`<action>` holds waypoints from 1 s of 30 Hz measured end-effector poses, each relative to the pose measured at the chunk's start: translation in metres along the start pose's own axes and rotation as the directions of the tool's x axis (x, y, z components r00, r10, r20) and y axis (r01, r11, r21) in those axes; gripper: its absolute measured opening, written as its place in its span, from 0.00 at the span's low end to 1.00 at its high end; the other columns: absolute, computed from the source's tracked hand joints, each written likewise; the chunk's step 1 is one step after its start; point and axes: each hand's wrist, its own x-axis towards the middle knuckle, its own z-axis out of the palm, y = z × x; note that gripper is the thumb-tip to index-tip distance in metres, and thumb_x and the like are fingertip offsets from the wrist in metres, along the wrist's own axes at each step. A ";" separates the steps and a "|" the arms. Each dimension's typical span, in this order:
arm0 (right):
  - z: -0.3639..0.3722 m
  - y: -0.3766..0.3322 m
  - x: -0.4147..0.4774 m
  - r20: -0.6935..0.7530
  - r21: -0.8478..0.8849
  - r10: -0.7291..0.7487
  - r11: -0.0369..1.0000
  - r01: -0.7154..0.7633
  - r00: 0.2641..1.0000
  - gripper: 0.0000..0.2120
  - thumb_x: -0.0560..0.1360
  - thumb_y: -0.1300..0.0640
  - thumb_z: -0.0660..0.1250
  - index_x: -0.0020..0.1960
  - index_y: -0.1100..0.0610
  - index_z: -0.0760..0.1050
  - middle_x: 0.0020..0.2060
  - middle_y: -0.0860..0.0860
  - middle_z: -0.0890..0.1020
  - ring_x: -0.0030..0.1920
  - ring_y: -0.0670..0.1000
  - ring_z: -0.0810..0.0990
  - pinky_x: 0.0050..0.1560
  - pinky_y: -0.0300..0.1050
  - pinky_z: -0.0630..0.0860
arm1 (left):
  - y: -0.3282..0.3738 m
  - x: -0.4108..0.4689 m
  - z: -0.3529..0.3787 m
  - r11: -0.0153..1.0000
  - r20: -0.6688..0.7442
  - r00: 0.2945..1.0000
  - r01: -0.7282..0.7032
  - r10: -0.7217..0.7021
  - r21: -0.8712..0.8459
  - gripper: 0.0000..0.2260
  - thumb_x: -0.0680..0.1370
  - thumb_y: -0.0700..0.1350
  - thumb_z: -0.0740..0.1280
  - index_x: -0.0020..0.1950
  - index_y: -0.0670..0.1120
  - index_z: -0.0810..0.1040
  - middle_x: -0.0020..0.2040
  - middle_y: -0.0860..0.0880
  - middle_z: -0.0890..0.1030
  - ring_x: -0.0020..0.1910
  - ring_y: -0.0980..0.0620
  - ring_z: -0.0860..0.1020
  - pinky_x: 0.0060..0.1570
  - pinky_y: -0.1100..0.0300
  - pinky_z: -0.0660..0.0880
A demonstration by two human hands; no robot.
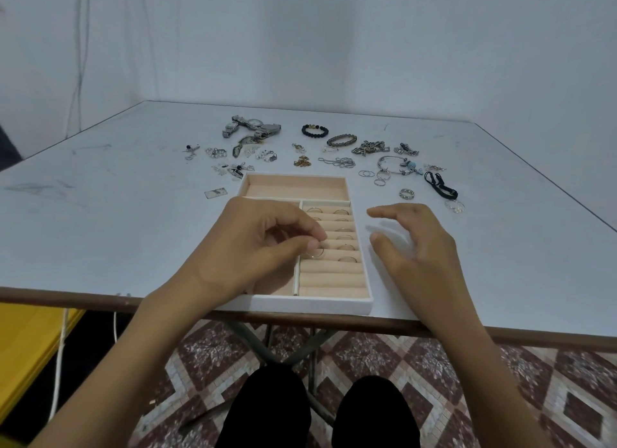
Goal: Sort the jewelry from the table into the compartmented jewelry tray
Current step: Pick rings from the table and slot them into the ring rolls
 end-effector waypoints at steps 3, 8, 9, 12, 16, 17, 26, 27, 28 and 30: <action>0.005 0.002 0.000 0.094 -0.134 0.055 0.990 -0.042 0.994 0.18 0.77 0.61 0.63 0.66 0.51 0.73 0.68 0.48 0.70 0.70 0.46 0.65 0.71 0.36 0.57 | 0.000 0.000 0.001 0.999 0.004 1.000 -0.014 0.014 0.033 0.04 0.70 0.42 0.75 0.44 0.48 0.86 0.39 0.55 0.85 0.41 0.57 0.81 0.45 0.65 0.76; 0.007 0.001 0.000 0.177 -0.272 0.090 0.961 -0.039 0.980 0.19 0.80 0.61 0.58 0.70 0.56 0.71 0.72 0.52 0.67 0.74 0.47 0.60 0.76 0.49 0.47 | 0.000 0.002 0.001 0.991 0.030 0.998 -0.057 0.054 0.122 0.04 0.70 0.43 0.75 0.44 0.49 0.86 0.39 0.58 0.83 0.41 0.60 0.79 0.43 0.66 0.75; 0.007 0.000 0.000 0.180 -0.274 0.091 0.961 -0.039 0.979 0.18 0.80 0.61 0.58 0.70 0.56 0.71 0.72 0.52 0.68 0.74 0.47 0.60 0.76 0.48 0.46 | 0.000 0.002 0.001 0.987 0.038 0.997 -0.070 0.066 0.145 0.04 0.70 0.44 0.75 0.44 0.50 0.86 0.39 0.58 0.83 0.40 0.61 0.79 0.43 0.66 0.74; 0.007 -0.001 0.001 0.179 -0.283 0.095 0.958 -0.041 0.979 0.19 0.80 0.61 0.57 0.70 0.55 0.71 0.72 0.52 0.68 0.74 0.47 0.60 0.76 0.48 0.46 | -0.002 0.004 0.002 0.975 0.060 0.994 -0.103 0.093 0.198 0.05 0.70 0.48 0.73 0.44 0.53 0.86 0.39 0.59 0.83 0.39 0.61 0.78 0.42 0.61 0.75; 0.007 0.000 -0.001 0.169 -0.291 0.079 0.956 -0.027 0.982 0.19 0.80 0.60 0.58 0.70 0.55 0.71 0.72 0.52 0.69 0.74 0.46 0.60 0.75 0.47 0.46 | -0.002 0.006 0.002 0.966 0.101 0.991 -0.105 0.083 0.238 0.05 0.70 0.49 0.71 0.44 0.54 0.86 0.40 0.57 0.83 0.39 0.58 0.79 0.42 0.56 0.75; 0.007 0.000 -0.001 0.163 -0.297 0.068 0.955 -0.016 0.984 0.18 0.80 0.60 0.58 0.69 0.56 0.71 0.71 0.52 0.69 0.74 0.46 0.61 0.75 0.46 0.46 | -0.002 0.007 0.002 0.964 0.117 0.990 -0.108 0.082 0.245 0.05 0.70 0.49 0.71 0.44 0.54 0.86 0.41 0.57 0.83 0.40 0.58 0.79 0.43 0.56 0.76; 0.009 0.002 -0.001 0.150 -0.298 0.057 0.955 -0.010 0.987 0.18 0.80 0.57 0.59 0.69 0.55 0.72 0.71 0.51 0.69 0.73 0.47 0.62 0.75 0.47 0.46 | 0.010 0.016 -0.005 0.946 0.268 0.963 -0.080 -0.008 0.316 0.06 0.72 0.42 0.73 0.46 0.52 0.86 0.45 0.55 0.83 0.44 0.61 0.79 0.50 0.70 0.73; 0.009 0.002 -0.001 0.148 -0.300 0.056 0.954 -0.009 0.987 0.18 0.80 0.57 0.60 0.69 0.55 0.72 0.71 0.51 0.69 0.73 0.47 0.62 0.75 0.47 0.46 | 0.011 0.016 -0.007 0.943 0.274 0.962 -0.076 -0.016 0.323 0.06 0.73 0.42 0.73 0.47 0.52 0.86 0.45 0.56 0.83 0.44 0.61 0.79 0.49 0.76 0.69; 0.010 0.003 -0.001 0.148 -0.302 0.055 0.953 -0.008 0.988 0.18 0.80 0.57 0.60 0.69 0.55 0.72 0.71 0.51 0.69 0.73 0.47 0.62 0.75 0.47 0.47 | 0.012 0.016 -0.007 0.940 0.271 0.962 -0.074 -0.019 0.332 0.06 0.73 0.43 0.72 0.47 0.52 0.86 0.45 0.56 0.84 0.43 0.62 0.79 0.46 0.77 0.69; 0.010 0.003 -0.001 0.149 -0.306 0.056 0.952 -0.007 0.987 0.18 0.80 0.57 0.60 0.69 0.55 0.72 0.71 0.52 0.69 0.74 0.48 0.62 0.75 0.48 0.47 | 0.014 0.016 -0.008 0.938 0.253 0.967 -0.068 -0.022 0.341 0.06 0.73 0.44 0.72 0.48 0.51 0.85 0.44 0.57 0.84 0.43 0.62 0.79 0.45 0.69 0.73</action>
